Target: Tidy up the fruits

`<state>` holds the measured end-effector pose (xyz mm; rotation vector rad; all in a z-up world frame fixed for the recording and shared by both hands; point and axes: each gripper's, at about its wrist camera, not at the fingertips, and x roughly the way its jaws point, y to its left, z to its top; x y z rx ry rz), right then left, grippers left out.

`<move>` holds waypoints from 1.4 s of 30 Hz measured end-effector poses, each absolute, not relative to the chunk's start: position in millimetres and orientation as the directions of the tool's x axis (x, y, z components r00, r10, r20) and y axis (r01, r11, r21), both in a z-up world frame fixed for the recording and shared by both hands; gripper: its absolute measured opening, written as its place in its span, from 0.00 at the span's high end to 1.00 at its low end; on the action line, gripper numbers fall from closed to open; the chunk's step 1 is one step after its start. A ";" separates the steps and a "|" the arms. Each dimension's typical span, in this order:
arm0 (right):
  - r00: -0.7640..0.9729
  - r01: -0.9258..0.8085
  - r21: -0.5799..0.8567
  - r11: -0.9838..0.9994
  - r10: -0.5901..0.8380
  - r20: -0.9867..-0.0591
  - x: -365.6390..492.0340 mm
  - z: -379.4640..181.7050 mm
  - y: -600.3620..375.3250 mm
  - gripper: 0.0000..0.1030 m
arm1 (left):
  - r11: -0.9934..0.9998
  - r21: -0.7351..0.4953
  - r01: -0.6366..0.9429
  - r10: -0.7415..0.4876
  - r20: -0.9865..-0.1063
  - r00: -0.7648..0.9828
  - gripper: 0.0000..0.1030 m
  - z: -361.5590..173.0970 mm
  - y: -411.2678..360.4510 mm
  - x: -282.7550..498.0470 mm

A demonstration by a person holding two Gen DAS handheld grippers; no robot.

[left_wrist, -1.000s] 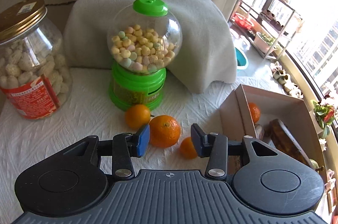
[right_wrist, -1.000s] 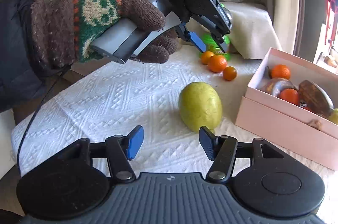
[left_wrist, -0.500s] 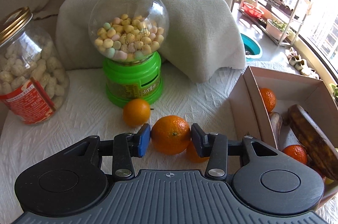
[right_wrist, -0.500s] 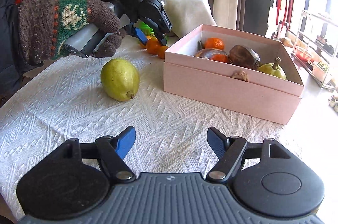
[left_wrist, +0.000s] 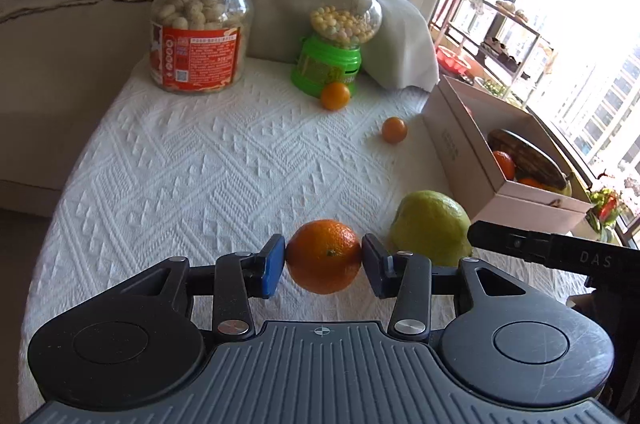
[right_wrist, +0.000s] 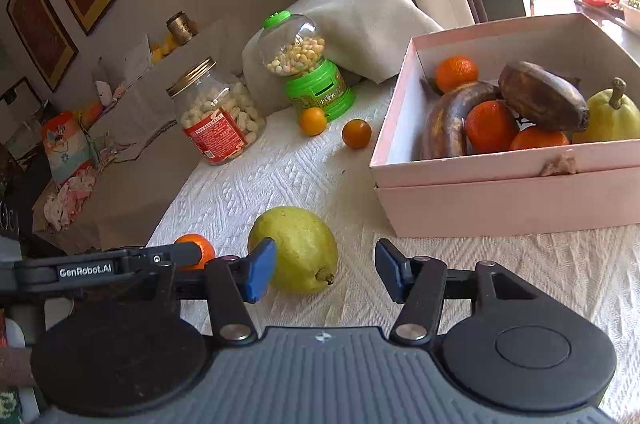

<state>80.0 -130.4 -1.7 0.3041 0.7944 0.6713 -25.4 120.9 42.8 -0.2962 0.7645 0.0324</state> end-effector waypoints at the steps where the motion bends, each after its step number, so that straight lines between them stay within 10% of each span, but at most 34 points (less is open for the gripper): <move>1: 0.493 -0.419 0.513 0.749 0.662 -0.565 84.4 -6.5 -125.4 0.45 | 0.957 -0.252 -0.145 -0.071 -0.686 0.724 0.54 41.6 122.4 -30.8; 18: 0.565 -0.675 0.053 0.736 0.562 -0.604 82.6 36.8 -0.1 0.59 | 0.930 -0.306 -0.204 -0.066 -0.684 0.726 0.54 23.1 142.3 -57.9; 34: 0.576 -0.679 0.120 0.724 0.627 -0.524 77.3 5.3 -27.7 0.29 | 0.910 -0.359 -0.207 -0.101 -0.676 0.730 0.53 16.4 145.7 -56.6; 42: 0.553 -0.672 0.106 0.733 0.591 -0.587 77.8 -2.6 -17.6 0.43 | 0.932 -0.305 -0.196 -0.074 -0.689 0.721 0.55 14.2 127.7 -54.7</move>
